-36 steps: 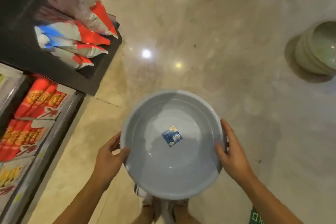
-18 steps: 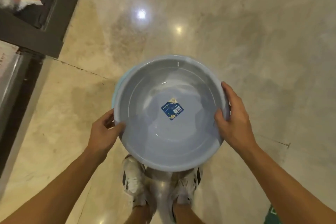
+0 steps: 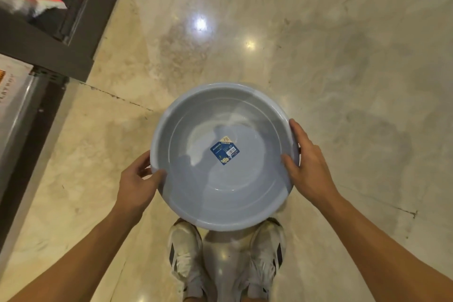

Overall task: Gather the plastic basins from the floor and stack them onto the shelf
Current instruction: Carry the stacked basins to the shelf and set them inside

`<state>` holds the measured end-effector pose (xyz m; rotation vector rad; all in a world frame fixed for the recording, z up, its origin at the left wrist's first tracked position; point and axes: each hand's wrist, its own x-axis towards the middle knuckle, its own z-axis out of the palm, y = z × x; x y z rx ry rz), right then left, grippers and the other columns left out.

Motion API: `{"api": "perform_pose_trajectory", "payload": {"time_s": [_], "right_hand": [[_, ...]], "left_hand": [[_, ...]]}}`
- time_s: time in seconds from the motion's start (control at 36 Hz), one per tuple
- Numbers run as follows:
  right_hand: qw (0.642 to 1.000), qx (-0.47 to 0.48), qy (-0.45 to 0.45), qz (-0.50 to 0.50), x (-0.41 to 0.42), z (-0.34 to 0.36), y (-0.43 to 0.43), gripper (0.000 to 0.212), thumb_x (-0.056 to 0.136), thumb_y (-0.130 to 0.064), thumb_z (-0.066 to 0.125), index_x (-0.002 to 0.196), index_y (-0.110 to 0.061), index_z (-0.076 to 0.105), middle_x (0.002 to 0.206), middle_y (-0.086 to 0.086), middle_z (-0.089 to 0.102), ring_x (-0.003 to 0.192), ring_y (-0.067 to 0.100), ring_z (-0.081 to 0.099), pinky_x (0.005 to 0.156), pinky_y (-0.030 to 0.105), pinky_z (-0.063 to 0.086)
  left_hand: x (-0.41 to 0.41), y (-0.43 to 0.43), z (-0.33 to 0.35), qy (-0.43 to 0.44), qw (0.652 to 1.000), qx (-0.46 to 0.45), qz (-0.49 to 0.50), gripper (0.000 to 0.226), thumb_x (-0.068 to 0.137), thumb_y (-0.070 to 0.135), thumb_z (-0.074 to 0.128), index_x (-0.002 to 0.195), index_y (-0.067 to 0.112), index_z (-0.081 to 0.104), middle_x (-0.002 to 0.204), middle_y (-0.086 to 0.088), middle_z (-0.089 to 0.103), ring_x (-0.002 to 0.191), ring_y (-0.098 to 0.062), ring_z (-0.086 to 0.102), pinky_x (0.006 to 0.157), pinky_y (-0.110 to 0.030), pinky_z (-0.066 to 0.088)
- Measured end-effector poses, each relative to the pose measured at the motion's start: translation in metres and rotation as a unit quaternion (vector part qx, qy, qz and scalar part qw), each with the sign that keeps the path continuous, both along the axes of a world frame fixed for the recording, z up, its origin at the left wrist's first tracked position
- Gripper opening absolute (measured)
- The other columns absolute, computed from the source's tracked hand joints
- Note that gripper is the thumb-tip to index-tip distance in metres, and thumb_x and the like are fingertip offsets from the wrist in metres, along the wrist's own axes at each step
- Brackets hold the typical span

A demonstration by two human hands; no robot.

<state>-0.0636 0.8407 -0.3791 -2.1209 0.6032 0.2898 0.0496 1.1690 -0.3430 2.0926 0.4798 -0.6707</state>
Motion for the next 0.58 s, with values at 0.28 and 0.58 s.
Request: {"api": "perform_pose_trajectory", "payload": {"time_s": [0.28, 0.58], "right_hand": [[0.999, -0.001, -0.038, 0.001, 0.011, -0.023, 0.013, 0.068, 0.098, -0.014, 0.06, 0.153, -0.041, 0.03, 0.124, -0.04, 0.052, 0.104, -0.005, 0.057, 0.091, 0.027, 0.049], [0.991, 0.099, -0.007, -0.088, 0.014, -0.044, 0.021, 0.074, 0.1, -0.032, 0.06, 0.158, -0.043, 0.015, 0.146, -0.049, 0.021, 0.14, -0.013, 0.029, 0.116, 0.031, 0.032]], "left_hand": [[0.009, 0.008, -0.023, -0.005, 1.0, 0.025, -0.018, 0.053, 0.085, 0.005, 0.069, 0.131, 0.031, 0.06, 0.126, 0.002, 0.063, 0.103, -0.018, 0.059, 0.087, -0.048, 0.054], [0.008, 0.01, -0.047, 0.017, 0.998, -0.047, -0.032, 0.087, 0.088, 0.036, 0.071, 0.149, 0.058, 0.013, 0.139, 0.016, 0.048, 0.121, -0.015, 0.057, 0.086, -0.042, 0.057]]}}
